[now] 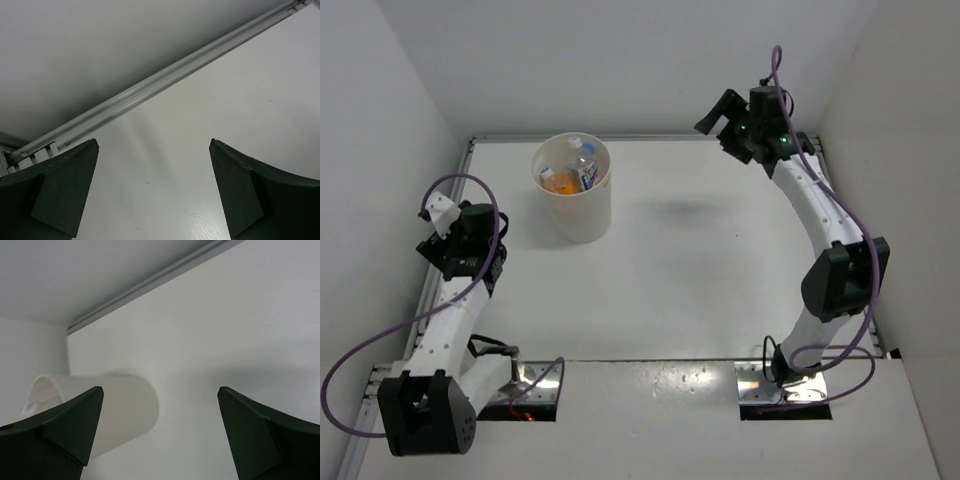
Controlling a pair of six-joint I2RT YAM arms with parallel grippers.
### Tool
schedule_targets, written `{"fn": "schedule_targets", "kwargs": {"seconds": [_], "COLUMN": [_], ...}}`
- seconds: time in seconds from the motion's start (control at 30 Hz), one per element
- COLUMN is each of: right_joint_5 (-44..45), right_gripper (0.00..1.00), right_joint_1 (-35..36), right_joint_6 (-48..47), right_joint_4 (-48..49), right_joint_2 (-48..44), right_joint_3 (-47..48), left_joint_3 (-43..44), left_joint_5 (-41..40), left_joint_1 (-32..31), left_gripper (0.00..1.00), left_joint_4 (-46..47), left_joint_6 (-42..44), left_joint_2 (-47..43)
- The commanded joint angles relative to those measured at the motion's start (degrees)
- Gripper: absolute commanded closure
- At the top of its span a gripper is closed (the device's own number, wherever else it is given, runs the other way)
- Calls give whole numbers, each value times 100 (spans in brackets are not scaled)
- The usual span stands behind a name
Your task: Put the plastic bottles in the bin
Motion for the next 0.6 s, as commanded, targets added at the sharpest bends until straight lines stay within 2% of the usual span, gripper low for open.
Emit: {"fn": "schedule_targets", "kwargs": {"seconds": [0.0,0.1,0.23,0.37,0.43,0.47,0.57], "right_joint_5": [1833,2449,2821,3347,3349,3349,3226], "right_gripper": [2,0,0,0,0,0,0], "right_joint_1": [-100,-162,-215,-215,-215,-215,-267], "right_joint_6": [-571,-738,-1299,-1836,-1986,-2039,-2259], "right_joint_4": [-789,-631,-569,-341,-235,-156,116], "right_joint_2": [-627,-1181,-1323,-1463,-1551,-1638,-1806], "right_joint_3": [48,-420,-614,-1096,-1263,-1421,-1895], "left_joint_3": [116,230,283,353,424,572,687], "left_joint_5": [-92,-145,565,821,874,875,1260], "left_joint_1": [219,220,220,220,220,220,220], "left_gripper": [0,0,0,0,0,0,0], "left_joint_4": [-24,-156,142,301,371,302,467], "left_joint_6": [-105,-315,-211,-95,-174,-488,-544], "left_joint_2": [229,282,501,827,950,1107,1371]}}
